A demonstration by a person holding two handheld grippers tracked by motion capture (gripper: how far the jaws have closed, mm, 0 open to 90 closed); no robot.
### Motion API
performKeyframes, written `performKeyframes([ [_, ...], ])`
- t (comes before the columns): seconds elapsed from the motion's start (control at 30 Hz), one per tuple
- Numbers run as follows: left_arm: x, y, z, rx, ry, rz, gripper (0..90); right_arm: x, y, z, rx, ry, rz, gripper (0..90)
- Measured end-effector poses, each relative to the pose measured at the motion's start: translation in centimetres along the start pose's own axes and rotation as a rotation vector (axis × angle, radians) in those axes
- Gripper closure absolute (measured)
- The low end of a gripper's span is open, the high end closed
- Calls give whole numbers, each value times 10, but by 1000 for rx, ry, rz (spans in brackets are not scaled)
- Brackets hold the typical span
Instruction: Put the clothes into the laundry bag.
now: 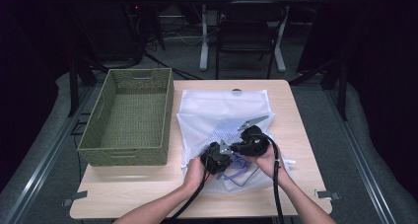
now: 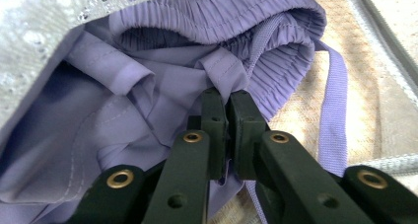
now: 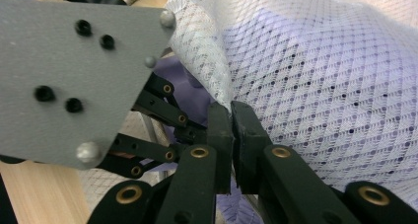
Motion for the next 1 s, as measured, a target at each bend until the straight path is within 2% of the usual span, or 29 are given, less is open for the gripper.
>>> performKeyframes([
  [0.03,0,1,0,-14,14,0,871,1,0,0,4,2,-2,879],
  [0.1,-1,1,1,-12,24,-4,873,1,0,0,2,-1,-4,879],
  [0.17,-1,5,8,-8,74,-23,874,5,2,1,-5,7,-20,879],
  [0.2,-1,5,8,-8,74,-23,874,6,3,1,-7,13,-25,880],
  [0.23,2,6,18,26,100,-37,874,7,4,1,-12,16,-31,880],
  [0.33,3,5,27,50,125,-43,873,9,5,2,-9,18,-37,880],
  [0.4,1,3,27,64,111,-33,864,8,5,2,-12,19,-32,880],
  [0.47,0,3,24,61,92,-28,831,6,4,0,-15,17,-24,879],
  [0.5,0,3,24,61,92,-28,792,6,4,0,-15,17,-24,879],
  [0.57,5,5,17,48,56,-26,714,5,1,-4,-21,13,-16,879],
  [0.6,5,5,17,48,56,-26,661,5,1,-4,-21,13,-16,879],
  [0.63,11,7,12,39,32,-23,618,7,1,-5,-26,8,-21,879],
  [0.7,14,8,9,32,18,-23,548,8,1,-5,-22,9,-27,879],
  [0.77,18,12,0,18,-29,-27,529,8,1,-5,-27,11,-26,879],
  [0.87,15,13,-6,21,-59,-25,494,8,1,-6,-26,12,-24,880],
  [0.9,8,13,-10,23,-72,-14,493,7,1,-6,-26,9,-24,879],
  [0.97,3,13,-13,25,-80,-3,491,7,1,-5,-27,9,-22,879],
  [1.0,-4,11,-16,7,-54,17,489,6,1,-5,-26,8,-21,879],
])
Point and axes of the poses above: each handheld gripper's, and its own axes: x roughly backward along the jaws, y roughly out of its top, z roughly to its left, the point moved 3 cm from there along -x, roughly forward along the jaws, and after that the axes turned 4 degrees about -z, right-handed, at the moved point
